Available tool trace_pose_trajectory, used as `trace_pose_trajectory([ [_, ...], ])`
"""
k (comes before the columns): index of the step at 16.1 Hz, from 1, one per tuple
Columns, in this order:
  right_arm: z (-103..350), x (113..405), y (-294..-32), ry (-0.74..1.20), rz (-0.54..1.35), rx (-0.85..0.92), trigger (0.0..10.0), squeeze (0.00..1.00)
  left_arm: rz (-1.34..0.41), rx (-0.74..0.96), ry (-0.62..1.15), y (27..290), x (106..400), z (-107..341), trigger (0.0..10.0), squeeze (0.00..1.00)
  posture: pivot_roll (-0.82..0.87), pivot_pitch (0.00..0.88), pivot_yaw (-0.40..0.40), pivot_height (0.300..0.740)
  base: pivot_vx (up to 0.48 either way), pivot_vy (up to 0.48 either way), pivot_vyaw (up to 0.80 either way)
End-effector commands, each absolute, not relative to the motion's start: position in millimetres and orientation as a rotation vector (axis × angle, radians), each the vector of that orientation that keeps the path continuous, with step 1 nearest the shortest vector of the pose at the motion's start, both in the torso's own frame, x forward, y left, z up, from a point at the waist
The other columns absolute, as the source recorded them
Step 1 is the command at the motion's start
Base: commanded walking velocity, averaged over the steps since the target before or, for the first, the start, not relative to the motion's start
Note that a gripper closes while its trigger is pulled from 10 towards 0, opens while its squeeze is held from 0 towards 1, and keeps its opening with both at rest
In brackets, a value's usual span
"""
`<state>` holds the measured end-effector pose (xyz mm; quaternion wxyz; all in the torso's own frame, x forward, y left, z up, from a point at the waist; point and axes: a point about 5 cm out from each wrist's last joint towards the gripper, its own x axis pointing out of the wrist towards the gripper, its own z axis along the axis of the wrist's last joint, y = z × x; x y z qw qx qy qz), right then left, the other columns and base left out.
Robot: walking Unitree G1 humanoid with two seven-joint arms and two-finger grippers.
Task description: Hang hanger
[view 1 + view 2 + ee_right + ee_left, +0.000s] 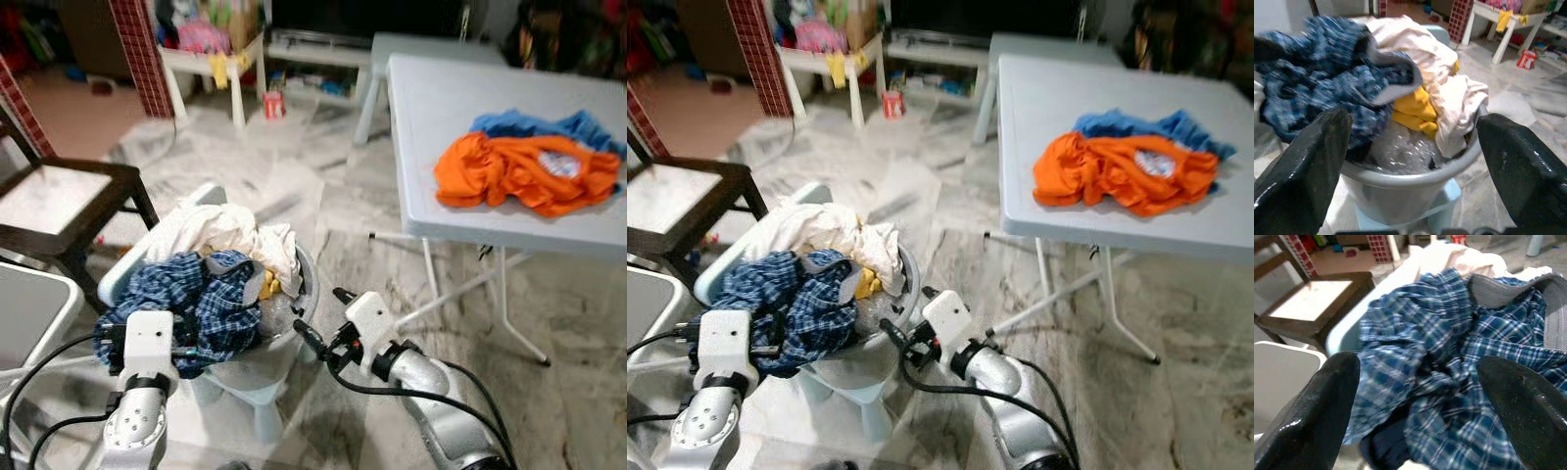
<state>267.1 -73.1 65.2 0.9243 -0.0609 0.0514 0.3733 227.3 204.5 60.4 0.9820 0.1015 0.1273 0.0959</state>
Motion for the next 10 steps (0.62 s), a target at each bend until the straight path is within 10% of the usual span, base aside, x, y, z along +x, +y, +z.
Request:
trace_pose_trajectory([
  [1,63.3,267.2,-74.9,0.111,0.757,-0.123,10.0,0.00,0.184,0.217,0.270,205.0,226.8,59.4,10.0,0.00,0.10,0.072,-0.013,0.740,0.000,0.000,0.00],
  [10,67.8,263.0,-74.2,0.079,0.779,-0.114,10.0,0.00,0.173,0.219,0.241,206.7,233.7,66.2,10.0,0.00,0.08,0.085,-0.010,0.740,0.137,0.000,0.08],
])
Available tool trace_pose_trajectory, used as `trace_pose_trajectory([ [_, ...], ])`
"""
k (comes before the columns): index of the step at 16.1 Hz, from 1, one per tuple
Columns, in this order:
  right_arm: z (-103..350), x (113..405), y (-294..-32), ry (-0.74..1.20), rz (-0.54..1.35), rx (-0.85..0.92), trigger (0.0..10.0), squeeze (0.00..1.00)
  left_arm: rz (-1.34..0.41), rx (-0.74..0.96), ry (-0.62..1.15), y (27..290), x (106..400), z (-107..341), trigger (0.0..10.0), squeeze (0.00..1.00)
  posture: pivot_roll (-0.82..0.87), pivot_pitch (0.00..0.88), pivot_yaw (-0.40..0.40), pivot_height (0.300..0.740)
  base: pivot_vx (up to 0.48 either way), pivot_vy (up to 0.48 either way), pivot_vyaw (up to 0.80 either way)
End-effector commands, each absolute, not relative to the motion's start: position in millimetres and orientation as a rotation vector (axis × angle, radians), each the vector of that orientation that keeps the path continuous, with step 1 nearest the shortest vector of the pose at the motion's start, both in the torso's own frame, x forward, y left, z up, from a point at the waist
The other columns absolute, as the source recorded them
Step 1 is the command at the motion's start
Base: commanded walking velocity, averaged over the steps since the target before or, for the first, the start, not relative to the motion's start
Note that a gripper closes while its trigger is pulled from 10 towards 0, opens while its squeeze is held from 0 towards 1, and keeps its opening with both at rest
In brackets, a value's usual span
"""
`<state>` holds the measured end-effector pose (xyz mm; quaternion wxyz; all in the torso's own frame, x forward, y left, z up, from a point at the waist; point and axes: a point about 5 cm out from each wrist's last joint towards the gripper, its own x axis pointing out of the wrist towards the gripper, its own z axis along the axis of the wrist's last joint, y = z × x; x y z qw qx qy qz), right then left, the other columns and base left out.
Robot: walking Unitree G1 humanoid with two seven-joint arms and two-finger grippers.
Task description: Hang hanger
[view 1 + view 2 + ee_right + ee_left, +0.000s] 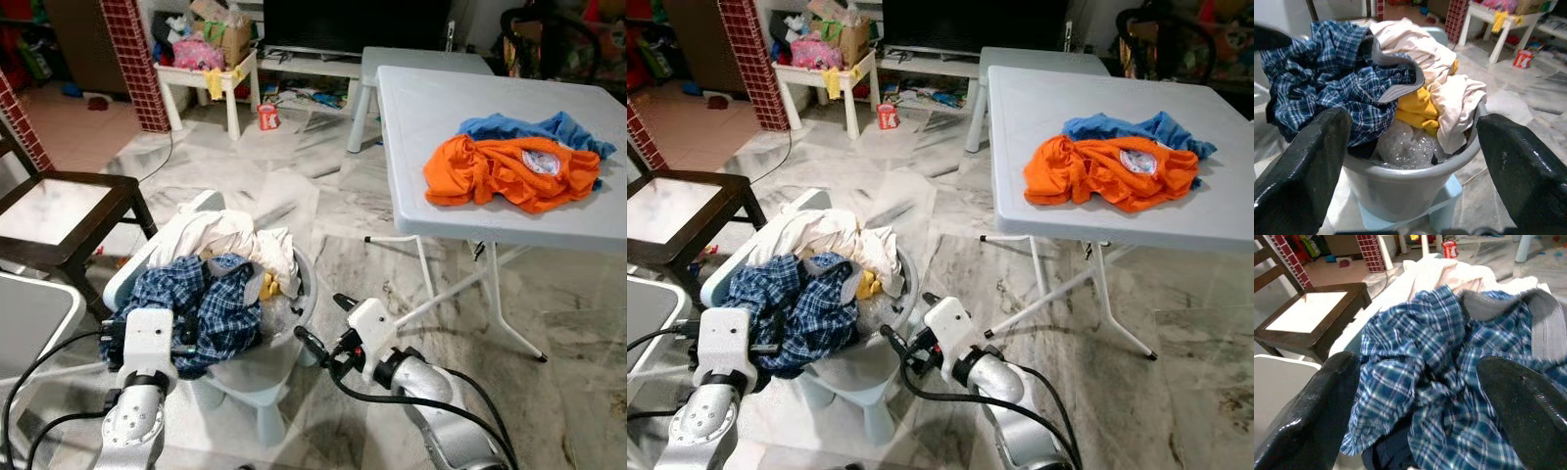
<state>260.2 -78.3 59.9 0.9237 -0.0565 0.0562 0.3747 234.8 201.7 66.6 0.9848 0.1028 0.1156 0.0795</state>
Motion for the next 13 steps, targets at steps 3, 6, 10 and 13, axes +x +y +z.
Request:
trace_pose_trajectory([
  [3,68.0,263.8,-73.4,0.079,0.781,-0.112,10.0,0.00,0.172,0.213,0.243,205.6,233.2,65.2,10.0,0.00,0.08,0.082,-0.014,0.740,0.337,0.000,0.68],
  [6,68.3,266.0,-74.5,0.081,0.775,-0.113,10.0,0.00,0.174,0.209,0.248,204.9,232.7,63.8,10.0,0.00,0.08,0.082,-0.015,0.740,0.345,0.000,0.13],
  [10,67.9,266.6,-75.4,0.086,0.767,-0.116,10.0,0.00,0.183,0.193,0.248,204.0,233.1,63.1,10.0,0.00,0.08,0.083,-0.016,0.740,0.077,0.000,0.00],
  [13,65.9,265.1,-78.4,0.103,0.764,-0.116,10.0,0.00,0.192,0.208,0.265,203.4,233.3,59.8,10.0,0.00,0.07,0.087,-0.025,0.740,0.000,0.000,0.00],
])
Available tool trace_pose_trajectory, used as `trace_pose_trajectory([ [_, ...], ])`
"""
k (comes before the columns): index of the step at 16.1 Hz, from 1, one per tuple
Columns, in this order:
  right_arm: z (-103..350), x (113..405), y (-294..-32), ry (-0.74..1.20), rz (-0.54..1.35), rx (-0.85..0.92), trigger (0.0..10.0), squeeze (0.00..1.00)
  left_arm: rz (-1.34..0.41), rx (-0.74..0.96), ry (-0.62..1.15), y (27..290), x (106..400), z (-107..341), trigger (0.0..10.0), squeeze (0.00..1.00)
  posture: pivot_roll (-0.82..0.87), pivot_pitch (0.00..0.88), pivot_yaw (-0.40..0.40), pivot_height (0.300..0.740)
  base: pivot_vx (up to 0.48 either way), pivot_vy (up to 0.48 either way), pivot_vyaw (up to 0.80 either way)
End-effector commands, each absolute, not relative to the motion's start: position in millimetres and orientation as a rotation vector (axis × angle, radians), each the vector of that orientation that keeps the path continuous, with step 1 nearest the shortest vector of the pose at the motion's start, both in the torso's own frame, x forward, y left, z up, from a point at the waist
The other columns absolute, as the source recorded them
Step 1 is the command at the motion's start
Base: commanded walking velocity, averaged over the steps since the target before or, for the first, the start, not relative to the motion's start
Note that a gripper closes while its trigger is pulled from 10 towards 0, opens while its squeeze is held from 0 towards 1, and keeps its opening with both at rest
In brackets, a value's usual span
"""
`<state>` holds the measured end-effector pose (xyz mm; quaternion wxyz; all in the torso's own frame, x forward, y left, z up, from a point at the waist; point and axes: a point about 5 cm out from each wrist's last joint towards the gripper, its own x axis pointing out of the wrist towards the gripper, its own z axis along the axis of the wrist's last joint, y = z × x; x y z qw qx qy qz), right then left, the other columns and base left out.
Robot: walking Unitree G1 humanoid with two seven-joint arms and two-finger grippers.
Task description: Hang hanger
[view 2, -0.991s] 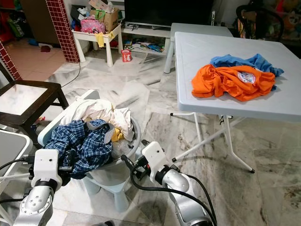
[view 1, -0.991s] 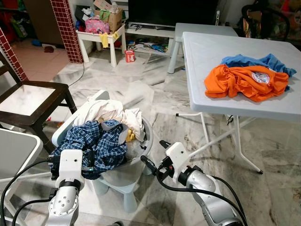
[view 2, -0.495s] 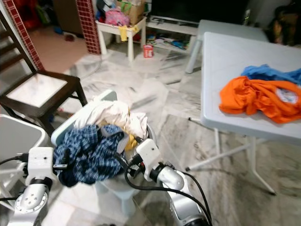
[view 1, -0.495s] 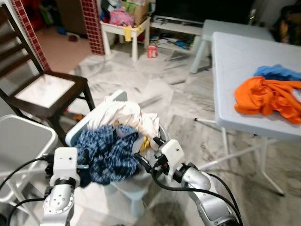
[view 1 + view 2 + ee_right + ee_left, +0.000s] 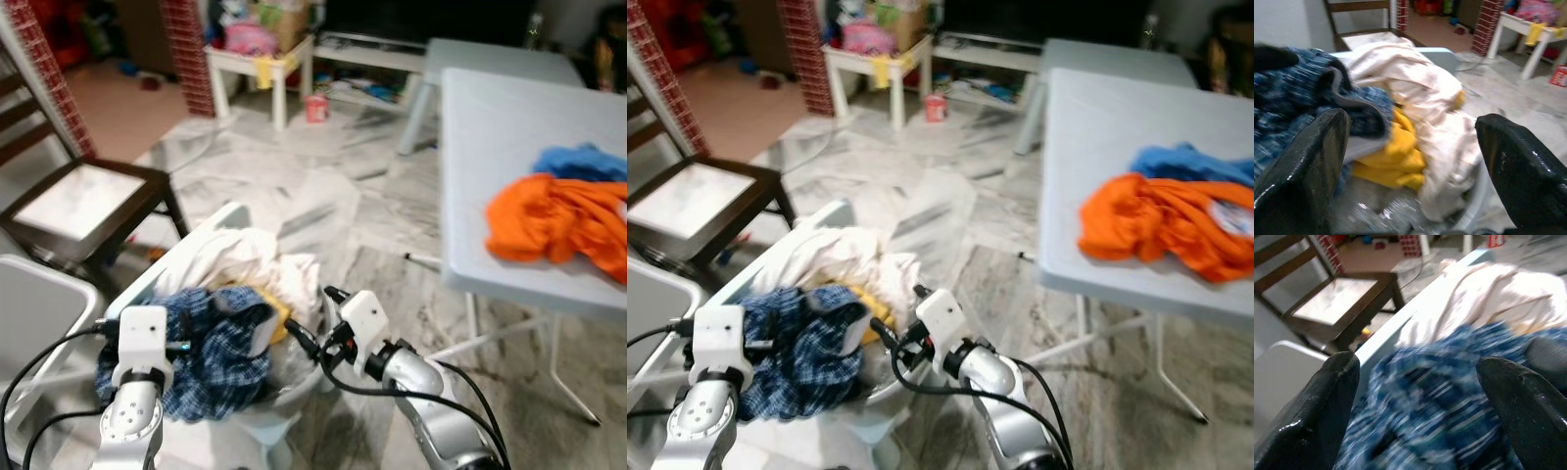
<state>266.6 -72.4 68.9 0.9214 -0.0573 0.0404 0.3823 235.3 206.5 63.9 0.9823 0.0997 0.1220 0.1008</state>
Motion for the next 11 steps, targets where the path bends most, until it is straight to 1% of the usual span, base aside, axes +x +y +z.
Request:
trace_pose_trajectory([
  [1,66,265,-79,0.104,0.765,-0.119,10.0,0.00,0.186,0.216,0.273,204,233,59,10.0,0.00,0.07,0.087,-0.027,0.740,0.000,0.000,0.00],
  [5,65,265,-81,0.115,0.769,-0.130,10.0,0.00,0.149,0.335,0.243,209,238,71,10.0,0.00,0.07,0.090,-0.031,0.740,0.000,0.000,0.00],
  [7,65,265,-79,0.116,0.774,-0.130,10.0,0.00,0.100,0.414,0.243,210,240,77,10.0,0.00,0.07,0.091,-0.029,0.740,0.000,0.000,0.00],
  [9,65,264,-79,0.118,0.776,-0.128,10.0,0.00,0.049,0.445,0.232,211,243,82,10.0,0.00,0.07,0.092,-0.027,0.740,0.000,0.000,0.00],
  [10,65,263,-79,0.119,0.777,-0.128,10.0,0.00,0.009,0.462,0.226,211,246,84,10.0,0.00,0.07,0.094,-0.027,0.740,0.000,0.000,0.00],
  [11,64,262,-79,0.123,0.777,-0.129,10.0,0.00,-0.095,0.476,0.221,209,251,87,10.0,0.00,0.07,0.097,-0.027,0.740,0.000,0.000,0.00],
])
